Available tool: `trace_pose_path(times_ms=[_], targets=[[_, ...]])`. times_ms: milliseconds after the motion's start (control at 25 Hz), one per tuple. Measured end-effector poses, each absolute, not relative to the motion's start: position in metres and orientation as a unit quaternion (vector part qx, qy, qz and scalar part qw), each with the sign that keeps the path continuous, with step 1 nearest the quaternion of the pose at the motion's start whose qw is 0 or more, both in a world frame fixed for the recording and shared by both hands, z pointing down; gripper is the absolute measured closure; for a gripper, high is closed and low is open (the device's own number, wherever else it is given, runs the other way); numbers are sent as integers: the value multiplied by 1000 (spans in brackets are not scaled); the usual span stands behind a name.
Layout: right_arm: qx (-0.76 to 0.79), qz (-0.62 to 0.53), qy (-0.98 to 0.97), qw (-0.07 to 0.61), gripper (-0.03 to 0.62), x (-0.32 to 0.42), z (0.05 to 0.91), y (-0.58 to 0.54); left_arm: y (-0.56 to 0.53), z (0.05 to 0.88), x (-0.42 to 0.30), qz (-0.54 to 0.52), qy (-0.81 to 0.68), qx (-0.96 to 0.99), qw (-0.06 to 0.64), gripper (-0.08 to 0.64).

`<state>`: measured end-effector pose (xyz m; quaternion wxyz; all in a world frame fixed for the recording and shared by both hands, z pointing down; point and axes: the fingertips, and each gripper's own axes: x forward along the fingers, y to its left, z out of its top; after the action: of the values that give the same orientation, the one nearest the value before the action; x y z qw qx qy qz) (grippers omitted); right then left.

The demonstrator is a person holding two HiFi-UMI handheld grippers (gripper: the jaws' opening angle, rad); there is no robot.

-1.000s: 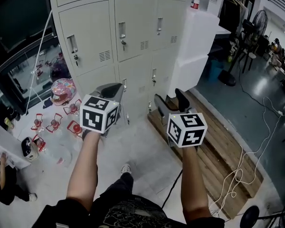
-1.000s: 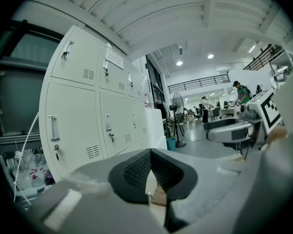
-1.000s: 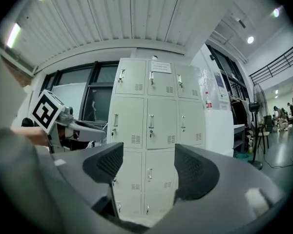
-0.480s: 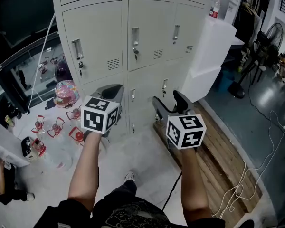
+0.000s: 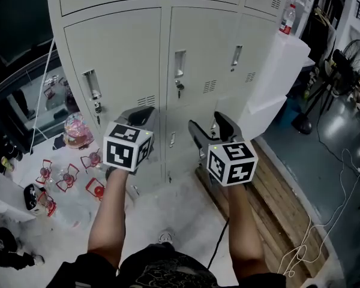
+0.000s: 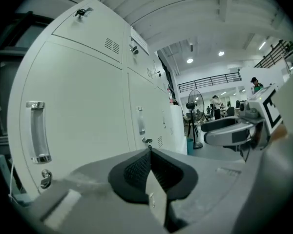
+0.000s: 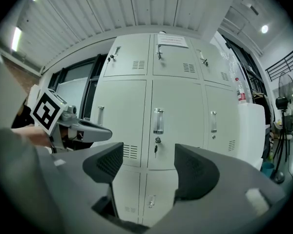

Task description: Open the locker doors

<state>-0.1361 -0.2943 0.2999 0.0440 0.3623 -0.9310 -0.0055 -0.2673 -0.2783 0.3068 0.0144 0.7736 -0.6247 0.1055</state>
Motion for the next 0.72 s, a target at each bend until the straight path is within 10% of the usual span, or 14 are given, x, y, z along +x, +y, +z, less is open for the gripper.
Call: trace_pose_path(times_ms=[720], targets=[[305,-12,-952,34,278,-217,281,-377,-348,302,-321,109,-651,751,13,560]])
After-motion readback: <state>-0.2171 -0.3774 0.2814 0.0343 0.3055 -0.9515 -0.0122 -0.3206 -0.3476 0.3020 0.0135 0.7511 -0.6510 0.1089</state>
